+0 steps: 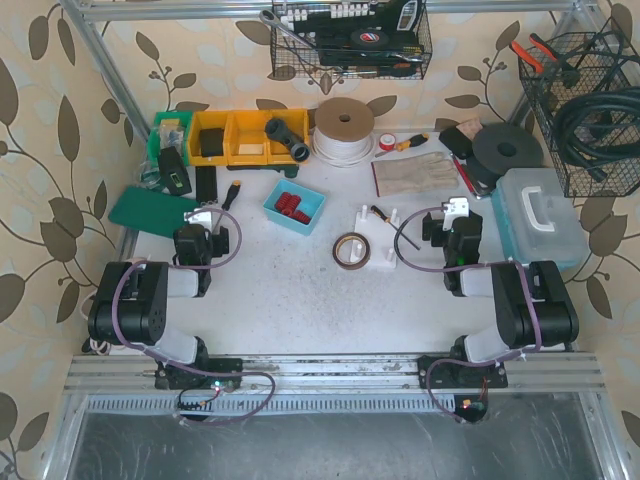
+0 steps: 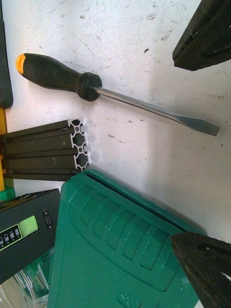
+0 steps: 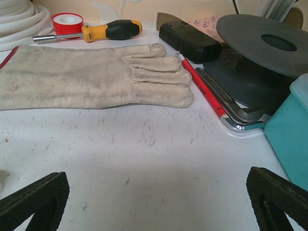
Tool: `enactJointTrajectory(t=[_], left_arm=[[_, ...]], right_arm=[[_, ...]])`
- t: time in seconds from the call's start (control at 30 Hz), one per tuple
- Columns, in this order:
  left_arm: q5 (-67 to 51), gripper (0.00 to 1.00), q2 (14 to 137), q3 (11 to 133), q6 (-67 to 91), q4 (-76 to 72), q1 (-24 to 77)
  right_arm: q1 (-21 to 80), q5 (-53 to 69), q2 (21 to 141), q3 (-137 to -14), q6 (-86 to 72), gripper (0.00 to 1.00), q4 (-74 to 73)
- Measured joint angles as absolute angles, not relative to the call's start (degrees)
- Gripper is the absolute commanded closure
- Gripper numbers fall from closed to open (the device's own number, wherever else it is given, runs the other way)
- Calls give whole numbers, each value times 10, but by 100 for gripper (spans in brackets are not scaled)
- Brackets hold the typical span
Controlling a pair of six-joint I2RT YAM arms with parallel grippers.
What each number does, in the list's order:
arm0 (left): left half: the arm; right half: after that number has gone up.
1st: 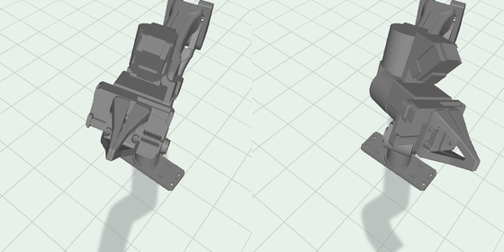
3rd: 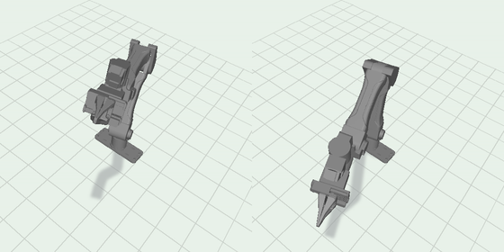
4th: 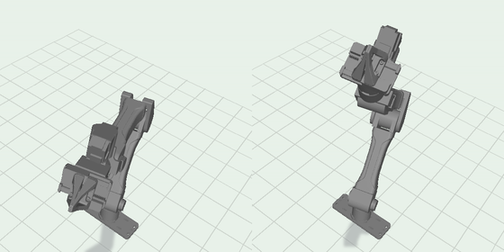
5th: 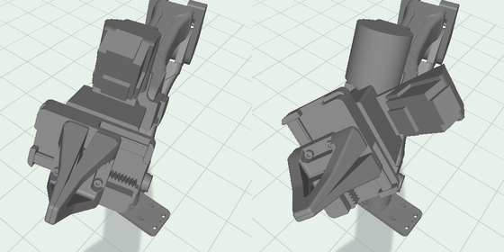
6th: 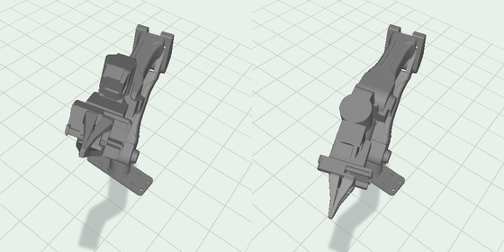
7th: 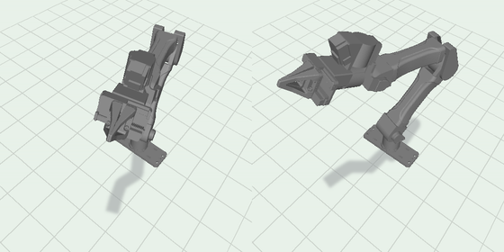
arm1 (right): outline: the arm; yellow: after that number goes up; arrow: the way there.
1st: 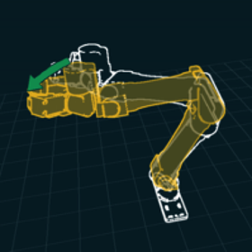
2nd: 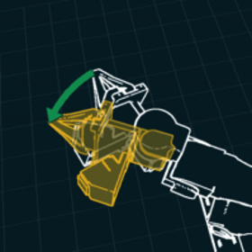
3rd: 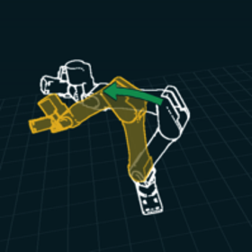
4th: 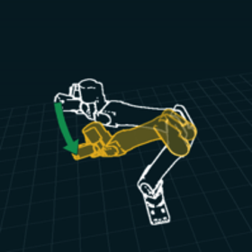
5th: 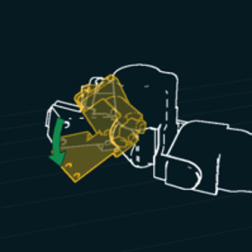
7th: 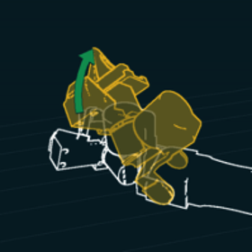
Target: Install the large spring
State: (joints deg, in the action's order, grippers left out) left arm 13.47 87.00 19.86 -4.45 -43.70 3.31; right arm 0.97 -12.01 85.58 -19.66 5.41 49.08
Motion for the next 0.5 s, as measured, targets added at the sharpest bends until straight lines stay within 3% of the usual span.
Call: enactJointTrajectory(t=[0.5], left_arm=[[135,6,870,199,-44,-437,33]], right_arm=[[10,-123,854,-197,54,0,485]])
